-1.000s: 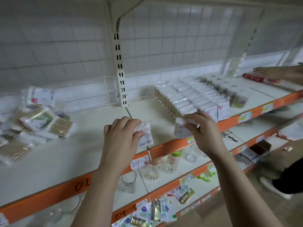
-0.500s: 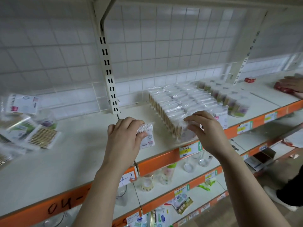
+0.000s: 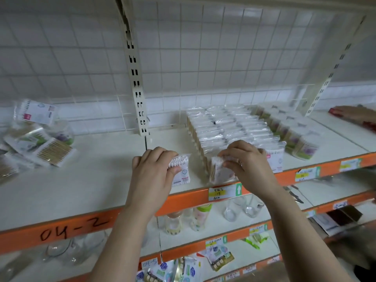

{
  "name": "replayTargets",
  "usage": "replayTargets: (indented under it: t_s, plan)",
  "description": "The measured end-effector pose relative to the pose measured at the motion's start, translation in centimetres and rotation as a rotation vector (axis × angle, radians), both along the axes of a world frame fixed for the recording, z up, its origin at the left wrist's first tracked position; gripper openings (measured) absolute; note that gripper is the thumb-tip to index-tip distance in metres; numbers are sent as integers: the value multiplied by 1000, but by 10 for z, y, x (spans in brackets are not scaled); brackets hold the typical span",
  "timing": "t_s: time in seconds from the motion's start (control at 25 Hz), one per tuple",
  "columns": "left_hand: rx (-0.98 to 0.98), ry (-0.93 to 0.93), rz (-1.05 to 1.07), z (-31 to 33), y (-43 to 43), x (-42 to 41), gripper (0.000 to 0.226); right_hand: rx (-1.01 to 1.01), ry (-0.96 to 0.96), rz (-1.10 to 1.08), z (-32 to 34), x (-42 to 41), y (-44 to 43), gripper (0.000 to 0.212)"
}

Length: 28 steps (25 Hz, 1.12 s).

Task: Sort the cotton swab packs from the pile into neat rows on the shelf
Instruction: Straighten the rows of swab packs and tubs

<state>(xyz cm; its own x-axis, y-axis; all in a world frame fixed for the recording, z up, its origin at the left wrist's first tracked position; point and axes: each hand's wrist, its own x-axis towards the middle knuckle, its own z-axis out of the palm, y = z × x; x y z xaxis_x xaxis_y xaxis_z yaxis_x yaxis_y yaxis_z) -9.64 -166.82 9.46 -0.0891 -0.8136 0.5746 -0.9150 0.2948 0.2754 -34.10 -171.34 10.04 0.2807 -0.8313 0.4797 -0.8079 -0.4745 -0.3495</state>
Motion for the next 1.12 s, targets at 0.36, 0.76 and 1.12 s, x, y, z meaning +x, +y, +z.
replayTargets:
  t_s: [0.36, 0.76, 1.12]
  plan:
    - [9, -21, 135, -4, 18, -18, 38, -67, 28, 23, -8, -9, -12, 16]
    - [4, -23, 189, -9, 25, -23, 37, -106, 23, 33, -15, -5, -19, 30]
    - [23, -2, 201, -13, 27, -28, 39, -95, -2, 13, -20, -6, -21, 25]
